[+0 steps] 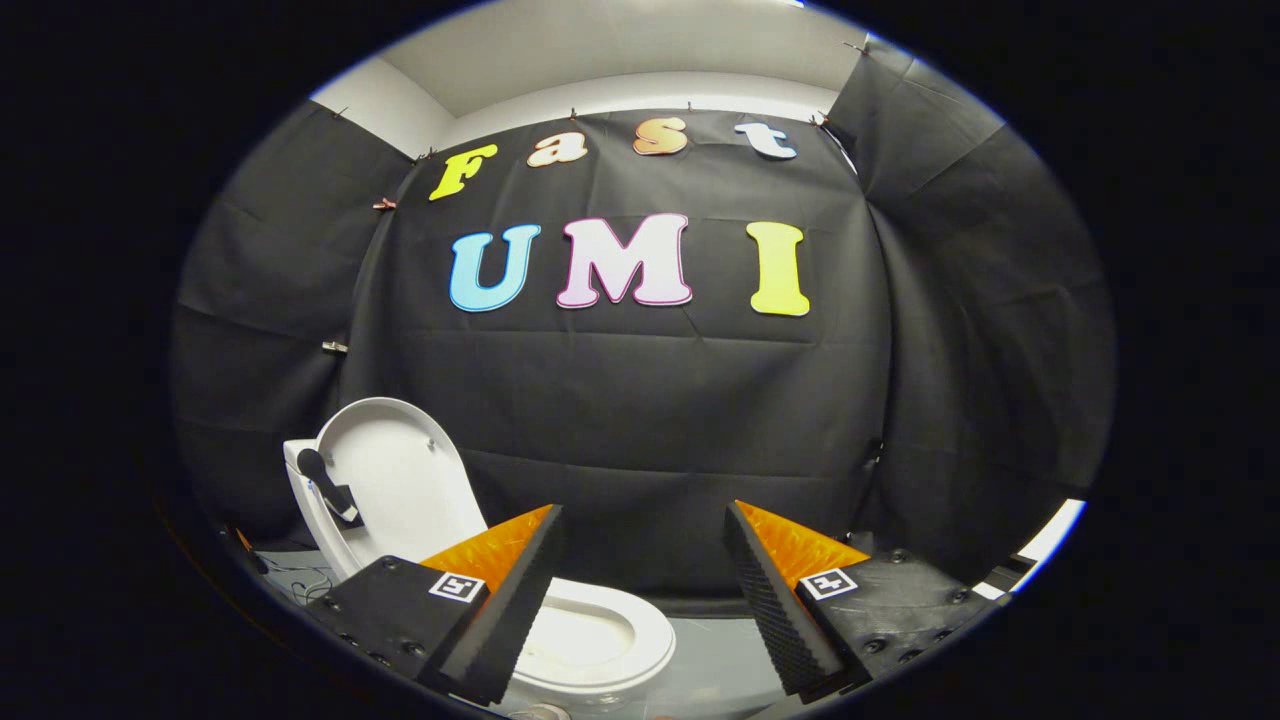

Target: Open the toilet lid.

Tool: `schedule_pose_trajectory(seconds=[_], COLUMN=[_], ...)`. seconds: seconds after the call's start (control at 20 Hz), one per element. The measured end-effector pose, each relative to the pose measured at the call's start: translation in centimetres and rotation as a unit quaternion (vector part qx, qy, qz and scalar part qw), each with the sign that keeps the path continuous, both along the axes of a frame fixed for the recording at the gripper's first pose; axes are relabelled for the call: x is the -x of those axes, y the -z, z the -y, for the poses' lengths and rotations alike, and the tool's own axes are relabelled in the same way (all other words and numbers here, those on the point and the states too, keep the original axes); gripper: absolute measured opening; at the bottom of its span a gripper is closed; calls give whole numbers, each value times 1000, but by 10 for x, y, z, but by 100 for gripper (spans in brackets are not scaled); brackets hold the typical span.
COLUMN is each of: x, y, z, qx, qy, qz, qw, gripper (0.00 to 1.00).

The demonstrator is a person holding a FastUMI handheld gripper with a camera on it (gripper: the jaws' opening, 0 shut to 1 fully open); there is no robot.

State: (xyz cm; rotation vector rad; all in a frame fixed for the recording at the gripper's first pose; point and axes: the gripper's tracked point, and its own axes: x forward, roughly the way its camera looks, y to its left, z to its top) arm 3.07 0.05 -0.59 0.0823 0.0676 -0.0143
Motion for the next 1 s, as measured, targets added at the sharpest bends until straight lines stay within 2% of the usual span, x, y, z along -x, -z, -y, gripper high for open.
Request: schedule_pose_trajectory(seconds=[1.0], x=[1], y=[-6], z=[6], qx=[-6], qy=[5], qz=[10], qw=[1000], gripper=[98])
